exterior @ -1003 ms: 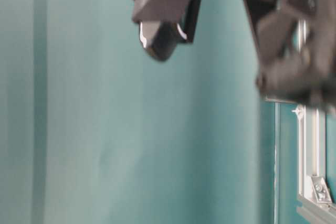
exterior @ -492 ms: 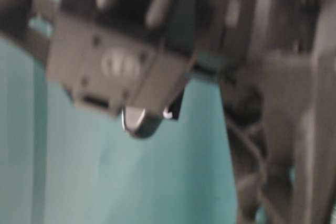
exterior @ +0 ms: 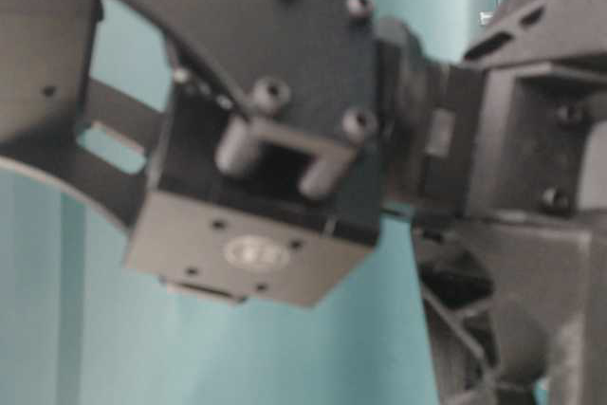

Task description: Move the cable alternately left and right between 8 closely spaced pins so it hooks onto each one.

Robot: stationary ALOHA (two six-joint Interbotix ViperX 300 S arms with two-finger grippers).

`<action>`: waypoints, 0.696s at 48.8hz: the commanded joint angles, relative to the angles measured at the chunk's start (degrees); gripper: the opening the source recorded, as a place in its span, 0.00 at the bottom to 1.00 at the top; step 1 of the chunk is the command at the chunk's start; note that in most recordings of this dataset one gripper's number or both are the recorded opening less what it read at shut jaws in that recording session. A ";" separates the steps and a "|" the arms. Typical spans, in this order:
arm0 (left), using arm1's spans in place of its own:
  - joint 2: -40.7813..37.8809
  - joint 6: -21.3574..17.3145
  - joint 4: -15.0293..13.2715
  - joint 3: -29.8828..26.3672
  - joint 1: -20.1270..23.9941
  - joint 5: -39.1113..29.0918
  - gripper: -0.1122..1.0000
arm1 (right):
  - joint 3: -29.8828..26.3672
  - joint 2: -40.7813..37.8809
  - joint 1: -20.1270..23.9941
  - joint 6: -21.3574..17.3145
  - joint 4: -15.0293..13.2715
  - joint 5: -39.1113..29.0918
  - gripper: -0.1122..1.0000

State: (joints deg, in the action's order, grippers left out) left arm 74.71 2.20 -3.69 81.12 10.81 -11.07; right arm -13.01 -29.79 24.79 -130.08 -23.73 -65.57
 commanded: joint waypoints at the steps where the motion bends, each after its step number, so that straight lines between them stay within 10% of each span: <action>1: -0.44 0.44 -0.09 -0.44 -0.18 0.44 0.29 | -1.41 1.32 -0.79 0.26 -0.62 -0.18 0.24; 34: -0.44 0.44 -0.09 -0.44 -0.18 0.44 0.29 | -1.32 1.32 -5.89 7.65 -2.11 -3.78 0.24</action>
State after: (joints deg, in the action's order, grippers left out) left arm 74.71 2.20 -3.69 81.12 10.81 -11.07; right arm -13.01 -29.79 19.07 -122.61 -25.49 -69.26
